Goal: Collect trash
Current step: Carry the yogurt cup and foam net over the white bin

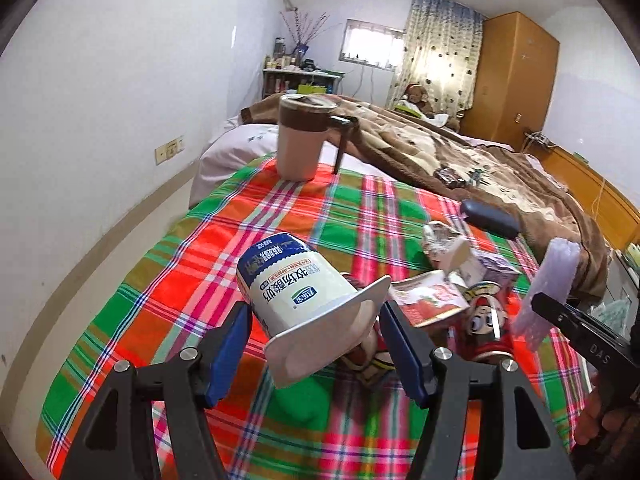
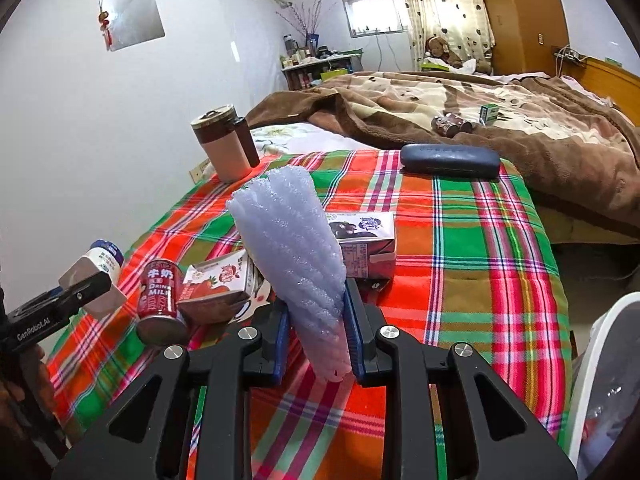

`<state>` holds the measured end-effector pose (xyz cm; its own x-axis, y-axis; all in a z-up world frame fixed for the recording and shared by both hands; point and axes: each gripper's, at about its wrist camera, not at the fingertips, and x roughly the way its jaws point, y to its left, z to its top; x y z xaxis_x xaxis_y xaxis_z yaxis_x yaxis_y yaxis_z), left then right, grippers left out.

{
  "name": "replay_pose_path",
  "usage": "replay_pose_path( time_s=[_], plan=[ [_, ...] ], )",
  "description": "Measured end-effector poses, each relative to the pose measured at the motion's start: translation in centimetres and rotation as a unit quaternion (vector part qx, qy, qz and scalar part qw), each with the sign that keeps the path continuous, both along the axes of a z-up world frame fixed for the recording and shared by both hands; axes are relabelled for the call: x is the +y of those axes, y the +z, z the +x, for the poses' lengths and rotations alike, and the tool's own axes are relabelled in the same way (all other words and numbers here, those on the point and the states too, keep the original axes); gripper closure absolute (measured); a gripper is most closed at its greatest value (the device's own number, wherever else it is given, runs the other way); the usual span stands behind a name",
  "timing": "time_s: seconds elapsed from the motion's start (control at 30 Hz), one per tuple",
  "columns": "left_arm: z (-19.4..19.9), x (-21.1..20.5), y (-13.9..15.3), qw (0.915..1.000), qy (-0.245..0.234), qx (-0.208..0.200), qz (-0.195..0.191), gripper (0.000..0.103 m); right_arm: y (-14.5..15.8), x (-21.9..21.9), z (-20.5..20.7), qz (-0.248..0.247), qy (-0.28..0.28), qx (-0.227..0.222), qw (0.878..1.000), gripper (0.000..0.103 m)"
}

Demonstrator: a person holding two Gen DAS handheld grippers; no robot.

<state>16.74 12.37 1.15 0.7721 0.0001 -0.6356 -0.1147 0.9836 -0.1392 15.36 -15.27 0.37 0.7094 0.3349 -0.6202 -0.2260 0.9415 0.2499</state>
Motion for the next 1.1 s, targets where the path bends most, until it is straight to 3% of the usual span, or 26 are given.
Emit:
replay_pose_path(
  time_s=[0.57, 1.1],
  plan=[
    [-2.6, -7.3, 2.5, 0.9963, -0.079, -0.025, 0.022, 0.037, 1.7, -4.1, -3.5, 0.02, -0.033, -0.017, 0.999, 0.078],
    [-4.3, -16.8, 4.1, 0.9821, -0.18, -0.047, 0.028, 0.037, 3.0, -11.3, -8.1, 0.031, -0.11, -0.039, 0.993, 0.078]
  ],
)
